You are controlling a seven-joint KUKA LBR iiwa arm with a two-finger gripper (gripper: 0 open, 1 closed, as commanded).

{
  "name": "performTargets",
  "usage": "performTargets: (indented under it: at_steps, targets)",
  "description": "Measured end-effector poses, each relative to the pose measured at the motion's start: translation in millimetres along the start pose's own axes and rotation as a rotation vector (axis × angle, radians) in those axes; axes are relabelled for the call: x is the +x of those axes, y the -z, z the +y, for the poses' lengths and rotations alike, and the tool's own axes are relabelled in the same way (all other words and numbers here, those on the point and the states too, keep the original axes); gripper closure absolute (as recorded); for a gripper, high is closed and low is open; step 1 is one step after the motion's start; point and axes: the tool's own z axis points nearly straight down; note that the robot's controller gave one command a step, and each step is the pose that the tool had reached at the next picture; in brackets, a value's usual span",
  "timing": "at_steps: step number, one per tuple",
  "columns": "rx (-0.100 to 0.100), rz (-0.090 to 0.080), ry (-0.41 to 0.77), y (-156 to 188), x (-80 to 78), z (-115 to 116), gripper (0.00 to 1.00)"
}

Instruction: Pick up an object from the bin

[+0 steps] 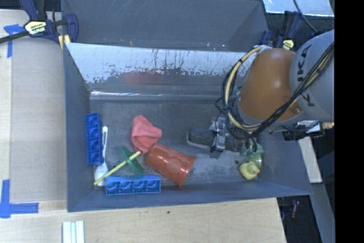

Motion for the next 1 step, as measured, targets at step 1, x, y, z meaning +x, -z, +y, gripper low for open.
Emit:
performTargets:
  at_steps: [1]
  targets:
    - [0.0, 0.0, -0.002, 82.8, -2.7, -3.5, 1.0]
